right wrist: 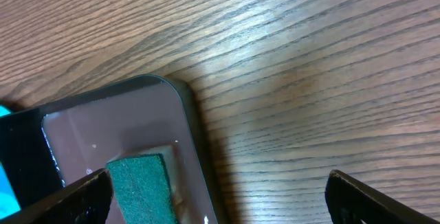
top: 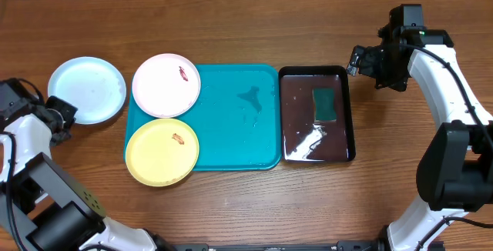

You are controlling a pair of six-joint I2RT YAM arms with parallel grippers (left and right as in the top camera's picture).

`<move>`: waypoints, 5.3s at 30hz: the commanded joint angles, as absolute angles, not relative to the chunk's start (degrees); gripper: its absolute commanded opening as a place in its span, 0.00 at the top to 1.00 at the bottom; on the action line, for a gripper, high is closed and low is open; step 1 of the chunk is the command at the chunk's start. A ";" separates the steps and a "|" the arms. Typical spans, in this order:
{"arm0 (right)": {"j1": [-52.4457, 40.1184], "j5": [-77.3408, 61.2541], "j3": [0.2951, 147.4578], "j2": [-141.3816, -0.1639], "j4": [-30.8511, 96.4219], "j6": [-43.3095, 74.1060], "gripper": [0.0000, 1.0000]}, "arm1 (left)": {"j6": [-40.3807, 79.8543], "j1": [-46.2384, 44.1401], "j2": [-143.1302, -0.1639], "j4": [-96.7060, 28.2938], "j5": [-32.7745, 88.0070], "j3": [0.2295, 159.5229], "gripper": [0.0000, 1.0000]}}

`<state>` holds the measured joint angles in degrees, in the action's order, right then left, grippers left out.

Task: Clean dirty plates on tray and stack at the side
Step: 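Release the white plate and move the left gripper to the pink plate, then grip the pink plate's left rim with the left gripper, then slide the pink plate right to the teal tray's center with left gripper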

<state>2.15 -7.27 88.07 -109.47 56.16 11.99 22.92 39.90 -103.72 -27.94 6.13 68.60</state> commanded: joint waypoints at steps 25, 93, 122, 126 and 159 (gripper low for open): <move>2.26 -7.60 88.95 -109.40 55.86 12.21 0.00 | 18.55 34.70 -107.68 -55.86 15.64 96.05 0.45; 2.26 -7.60 88.95 -109.40 55.86 12.21 0.00 | 21.89 13.65 -108.22 -34.61 1.50 69.45 0.80; 2.26 -7.60 88.95 -109.40 55.86 12.23 0.00 | 21.87 11.86 -109.40 -33.36 1.06 69.45 0.86; 2.28 -7.60 88.95 -109.40 55.86 12.21 0.00 | 21.85 11.86 -109.40 -33.61 1.04 69.45 0.84; 2.26 -7.60 88.95 -109.40 55.86 12.21 0.00 | 21.87 11.86 -109.38 -32.77 3.25 69.38 0.96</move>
